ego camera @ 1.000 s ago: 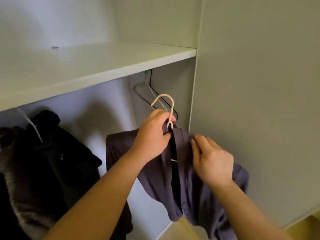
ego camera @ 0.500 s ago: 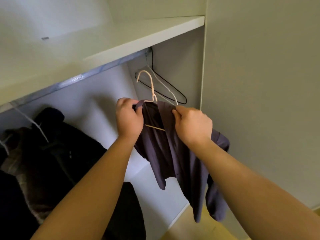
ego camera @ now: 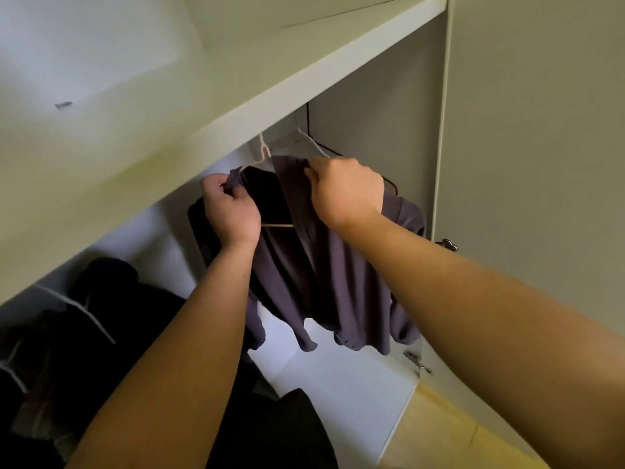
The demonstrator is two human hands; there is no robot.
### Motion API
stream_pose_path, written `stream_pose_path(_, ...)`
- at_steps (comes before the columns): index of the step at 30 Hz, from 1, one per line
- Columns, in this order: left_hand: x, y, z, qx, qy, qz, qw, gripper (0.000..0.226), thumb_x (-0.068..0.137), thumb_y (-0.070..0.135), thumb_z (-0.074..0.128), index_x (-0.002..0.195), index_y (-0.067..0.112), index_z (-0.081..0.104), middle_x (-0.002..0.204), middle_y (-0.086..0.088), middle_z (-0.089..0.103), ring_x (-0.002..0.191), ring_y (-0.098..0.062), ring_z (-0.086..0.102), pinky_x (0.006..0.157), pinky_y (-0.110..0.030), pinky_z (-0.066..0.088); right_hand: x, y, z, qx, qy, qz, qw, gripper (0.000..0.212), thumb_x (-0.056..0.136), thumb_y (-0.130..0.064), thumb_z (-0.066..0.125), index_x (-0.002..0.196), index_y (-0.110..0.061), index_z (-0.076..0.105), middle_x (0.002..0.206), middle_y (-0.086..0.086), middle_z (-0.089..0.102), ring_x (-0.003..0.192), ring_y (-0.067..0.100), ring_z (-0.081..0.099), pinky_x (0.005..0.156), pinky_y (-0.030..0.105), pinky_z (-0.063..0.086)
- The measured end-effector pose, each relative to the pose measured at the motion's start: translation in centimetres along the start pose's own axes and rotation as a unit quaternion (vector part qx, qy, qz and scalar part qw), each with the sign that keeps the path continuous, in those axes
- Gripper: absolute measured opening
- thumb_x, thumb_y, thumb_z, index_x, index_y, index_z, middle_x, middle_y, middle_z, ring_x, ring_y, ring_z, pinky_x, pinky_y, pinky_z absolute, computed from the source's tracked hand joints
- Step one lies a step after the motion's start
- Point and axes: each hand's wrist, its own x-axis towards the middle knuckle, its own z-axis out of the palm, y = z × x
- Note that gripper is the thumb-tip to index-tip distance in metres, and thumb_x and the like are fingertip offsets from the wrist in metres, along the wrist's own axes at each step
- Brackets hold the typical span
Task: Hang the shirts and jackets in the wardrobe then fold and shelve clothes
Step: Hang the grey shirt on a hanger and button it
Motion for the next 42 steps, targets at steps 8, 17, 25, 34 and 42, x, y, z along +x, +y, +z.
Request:
stream_pose_path(8,2.3,-1.8,-0.1,0.050,-0.032,0.002,0.998,0.031,0.098,0.023,0.057,0.119,0.001,0.065,0.120,-0.019,0.069,0.114,-0.034,0.063,0.096,-0.033,0.046,2.3,-0.8,2.4,-0.006,-0.022,0.016,1.000,0.026,0.099,-0.034,0.044,0.104,-0.026,0.068,0.092,0.010,0.067,0.080,0.038,0.063,0.061,0.033,0.031)
stream_pose_path(17,1.8,-5.0,-1.0,0.112,-0.060,-0.036,0.991,0.036,0.103,0.031,0.050,0.119,0.002,0.064,0.118,-0.019,0.068,0.109,-0.038,0.062,0.091,-0.039,0.050,2.8,-0.2,5.3,-0.031,-0.053,-0.019,0.998,0.029,0.101,-0.038,0.043,0.105,-0.026,0.069,0.093,0.010,0.069,0.086,0.036,0.065,0.064,0.032,0.031)
stream_pose_path(25,-2.0,-7.3,-2.0,0.126,-0.108,-0.065,0.984,0.021,0.084,0.006,0.068,0.098,-0.002,0.056,0.094,-0.017,0.063,0.093,-0.036,0.062,0.072,-0.028,0.038,1.0,1.0,6.7,-0.050,-0.039,-0.047,0.997,0.042,0.098,-0.050,0.044,0.125,-0.018,0.055,0.119,0.009,0.061,0.113,0.032,0.053,0.097,0.046,0.032)
stream_pose_path(34,-4.8,-9.0,-3.9,0.189,-0.154,-0.026,0.969,0.023,0.079,-0.001,0.062,0.097,0.006,0.049,0.103,-0.021,0.059,0.095,-0.042,0.059,0.078,-0.039,0.046,-1.6,2.7,8.4,-0.066,-0.020,-0.030,0.997,0.075,0.084,-0.042,0.063,0.148,-0.018,0.034,0.142,0.014,0.040,0.136,0.034,0.033,0.115,0.060,0.017)
stream_pose_path(42,-6.1,-11.0,-4.2,0.229,-0.188,-0.100,0.950,0.005,0.084,0.002,0.060,0.087,0.001,0.056,0.103,-0.027,0.063,0.095,-0.045,0.060,0.078,-0.039,0.044,-4.3,3.4,10.1,-0.006,-0.005,-0.064,0.998,0.036,0.079,-0.016,0.058,0.114,-0.011,0.057,0.103,0.017,0.050,0.091,0.039,0.050,0.076,0.042,0.037)
